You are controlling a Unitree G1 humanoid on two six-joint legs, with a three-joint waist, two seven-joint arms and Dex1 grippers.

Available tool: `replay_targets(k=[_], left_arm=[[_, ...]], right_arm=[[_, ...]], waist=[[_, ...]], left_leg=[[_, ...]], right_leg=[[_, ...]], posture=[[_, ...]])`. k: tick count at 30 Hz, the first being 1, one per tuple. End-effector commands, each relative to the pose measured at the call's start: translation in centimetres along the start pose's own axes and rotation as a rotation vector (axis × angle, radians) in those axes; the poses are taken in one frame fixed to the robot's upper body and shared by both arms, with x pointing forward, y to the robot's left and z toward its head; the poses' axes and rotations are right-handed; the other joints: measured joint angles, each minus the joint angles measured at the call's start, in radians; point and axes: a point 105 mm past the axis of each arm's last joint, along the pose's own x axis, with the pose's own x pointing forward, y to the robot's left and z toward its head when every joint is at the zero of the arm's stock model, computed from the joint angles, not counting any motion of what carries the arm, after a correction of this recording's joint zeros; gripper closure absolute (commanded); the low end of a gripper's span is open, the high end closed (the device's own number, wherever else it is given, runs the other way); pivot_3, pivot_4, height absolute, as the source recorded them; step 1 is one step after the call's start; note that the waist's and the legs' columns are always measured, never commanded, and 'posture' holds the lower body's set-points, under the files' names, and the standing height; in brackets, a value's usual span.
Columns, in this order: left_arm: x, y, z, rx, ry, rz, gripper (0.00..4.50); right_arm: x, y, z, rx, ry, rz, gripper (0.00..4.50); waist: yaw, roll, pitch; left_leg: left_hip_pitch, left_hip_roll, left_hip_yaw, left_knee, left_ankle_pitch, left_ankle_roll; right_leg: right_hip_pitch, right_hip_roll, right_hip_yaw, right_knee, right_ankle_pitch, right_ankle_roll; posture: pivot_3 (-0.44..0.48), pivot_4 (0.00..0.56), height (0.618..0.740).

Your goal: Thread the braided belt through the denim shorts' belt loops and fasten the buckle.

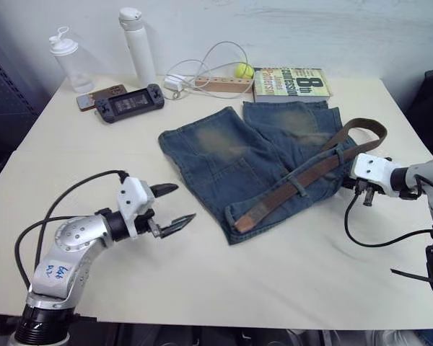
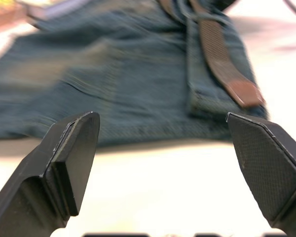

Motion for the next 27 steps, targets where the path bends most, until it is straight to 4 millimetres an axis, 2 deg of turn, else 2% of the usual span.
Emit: replay_targets(k=[1,4,7,8,11,13,14,16,19,22,23,27], left_arm=[[0.8,-1.2,1.3,0.015,-0.036,-0.057,0.00],[1.1,-2.1,1.2,-0.007,-0.026,-0.097,0.00],[1.2,-2.8,1.5,-0.053,-0.027,-0.155,0.00],[1.3,-3.0,1.7,-0.071,-0.033,-0.177,0.00],[1.3,-3.7,2.1,-0.109,-0.040,-0.241,0.00],[1.3,-4.0,2.2,-0.111,-0.030,-0.268,0.00],[1.4,-4.1,2.2,-0.111,-0.026,-0.273,0.00],[1.4,-4.1,2.1,-0.111,-0.021,-0.274,0.00],[1.6,-3.8,2.0,-0.078,-0.017,-0.252,0.00],[1.8,-3.2,1.8,-0.045,-0.017,-0.215,0.00],[1.8,-3.1,1.8,-0.046,-0.016,-0.214,0.00],[1.7,-3.2,1.2,-0.034,0.005,-0.217,0.00]], right_arm=[[-2.1,-2.2,0.1,0.027,-0.028,-0.110,3.42],[-2.6,-2.3,0.4,0.010,-0.049,-0.092,1.84],[-4.7,-3.3,1.8,0.041,-0.129,-0.067,0.38],[-5.4,-3.7,2.4,0.065,-0.163,-0.058,0.11],[-6.7,-3.9,4.7,0.294,-0.305,0.056,0.11],[-7.3,-3.1,6.6,0.438,-0.406,0.152,0.11],[-7.3,-2.6,8.2,0.549,-0.490,0.170,0.11],[-7.5,-0.8,10.6,0.740,-0.579,0.210,0.11],[-7.6,2.5,12.4,1.007,-0.618,0.323,0.11],[-7.1,4.5,13.0,1.240,-0.676,0.430,0.11],[-6.8,4.8,12.9,1.275,-0.690,0.433,0.11],[-4.9,8.2,12.4,1.371,-0.656,0.502,0.11]], waist=[[-0.004,0.000,0.000],[-0.009,0.000,0.000],[-0.012,0.002,0.001],[-0.012,0.003,0.002],[-0.016,0.004,0.002],[-0.012,0.004,0.002],[-0.009,0.004,0.002],[-0.005,0.004,0.002],[0.000,0.004,0.002],[0.006,0.005,0.002],[0.008,0.005,0.002],[0.017,0.004,0.001]], left_leg=[[0.000,0.000,0.000,0.000,0.000,0.000],[0.000,0.000,0.000,0.000,0.000,0.000],[0.000,0.000,0.000,0.000,0.001,0.000],[0.000,0.000,0.000,0.000,0.001,0.000],[0.001,0.001,0.000,0.000,0.001,-0.001],[0.001,0.002,0.000,0.000,0.001,-0.001],[0.001,0.002,-0.001,0.000,0.001,-0.002],[0.000,0.003,-0.004,-0.001,0.001,-0.002],[-0.002,0.003,-0.009,0.000,0.001,-0.004],[-0.003,0.002,-0.010,0.000,0.001,-0.004],[-0.003,0.002,-0.010,-0.001,0.001,-0.004],[-0.003,0.002,-0.011,-0.003,0.001,-0.004]], right_leg=[[0.000,0.000,0.000,0.000,0.000,0.000],[0.000,0.001,0.000,0.000,0.000,0.000],[0.000,0.001,0.000,0.001,0.000,0.000],[0.000,0.001,0.001,0.001,0.000,0.000],[0.000,0.002,0.001,0.002,0.000,0.000],[0.000,0.003,0.001,0.002,0.000,0.000],[0.000,0.002,0.000,0.002,-0.001,-0.001],[0.000,0.002,-0.002,0.002,-0.002,-0.003],[0.000,0.001,-0.006,0.002,-0.002,-0.004],[0.000,0.001,-0.008,0.002,-0.002,-0.004],[0.000,0.001,-0.008,0.002,-0.002,-0.004],[0.000,0.000,-0.009,0.000,-0.003,-0.006]], posture=[[0.000,0.150,0.708],[0.000,0.150,0.708],[0.000,0.150,0.708],[0.000,0.150,0.708],[0.000,0.150,0.708],[0.000,0.150,0.708],[0.000,0.150,0.708],[0.000,0.150,0.708],[0.000,0.150,0.708],[0.000,0.150,0.708],[0.000,0.150,0.708],[0.000,0.150,0.708]])
